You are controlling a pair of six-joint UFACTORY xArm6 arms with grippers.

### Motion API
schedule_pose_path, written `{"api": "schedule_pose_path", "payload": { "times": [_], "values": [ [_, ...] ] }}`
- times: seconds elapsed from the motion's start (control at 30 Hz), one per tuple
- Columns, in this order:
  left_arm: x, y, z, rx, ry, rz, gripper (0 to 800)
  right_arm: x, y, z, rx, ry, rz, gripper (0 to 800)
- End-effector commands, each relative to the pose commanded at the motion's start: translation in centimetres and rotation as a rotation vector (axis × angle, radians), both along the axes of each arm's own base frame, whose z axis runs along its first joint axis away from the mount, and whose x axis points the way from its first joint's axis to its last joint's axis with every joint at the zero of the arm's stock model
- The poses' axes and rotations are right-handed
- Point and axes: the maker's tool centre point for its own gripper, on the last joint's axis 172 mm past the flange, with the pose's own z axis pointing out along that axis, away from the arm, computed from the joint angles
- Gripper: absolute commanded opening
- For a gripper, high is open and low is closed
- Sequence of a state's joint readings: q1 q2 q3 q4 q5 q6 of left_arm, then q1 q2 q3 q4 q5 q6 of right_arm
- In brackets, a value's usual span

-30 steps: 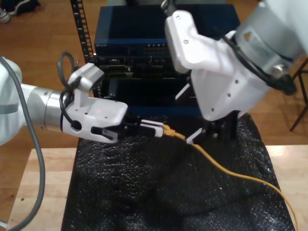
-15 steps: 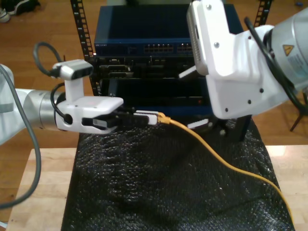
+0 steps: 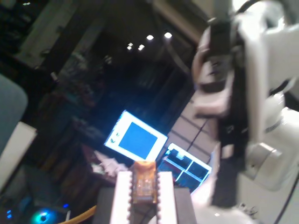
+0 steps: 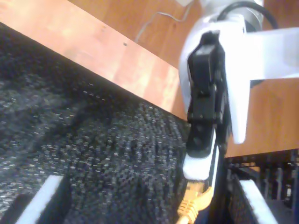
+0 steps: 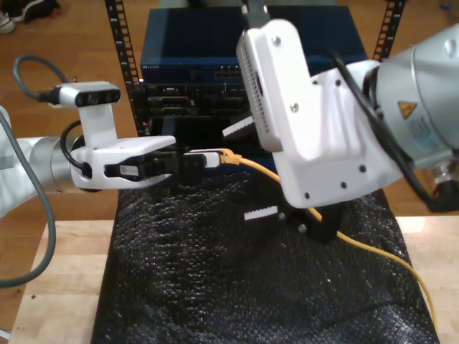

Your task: Grab the cable and plug it in

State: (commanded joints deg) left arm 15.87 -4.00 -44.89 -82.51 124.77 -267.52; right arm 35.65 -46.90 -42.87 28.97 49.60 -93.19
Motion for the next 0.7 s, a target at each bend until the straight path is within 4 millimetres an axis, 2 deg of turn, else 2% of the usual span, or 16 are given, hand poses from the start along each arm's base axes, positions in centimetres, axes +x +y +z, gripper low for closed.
{"api": "schedule_pose_path", "payload": {
  "times": [0.2,0.33,0.57,0.63,0.7],
  "values": [
    [-0.6,0.1,0.5,-0.020,0.023,-0.032,2,0.0,1.3,-0.7,0.018,-0.038,0.010,797],
    [-0.8,0.3,0.9,-0.044,0.050,-0.050,2,0.3,1.7,-0.5,0.033,-0.091,0.017,796],
    [-1.1,0.6,1.6,-0.080,0.057,-0.068,2,1.4,0.8,1.9,0.099,-0.185,-0.034,792],
    [-1.0,0.7,1.8,-0.091,0.059,-0.069,2,1.5,0.5,2.7,0.116,-0.206,-0.046,762],
    [-1.0,0.7,1.9,-0.094,0.058,-0.068,2,1.6,0.4,2.7,0.119,-0.209,-0.049,741]
  ]
}}
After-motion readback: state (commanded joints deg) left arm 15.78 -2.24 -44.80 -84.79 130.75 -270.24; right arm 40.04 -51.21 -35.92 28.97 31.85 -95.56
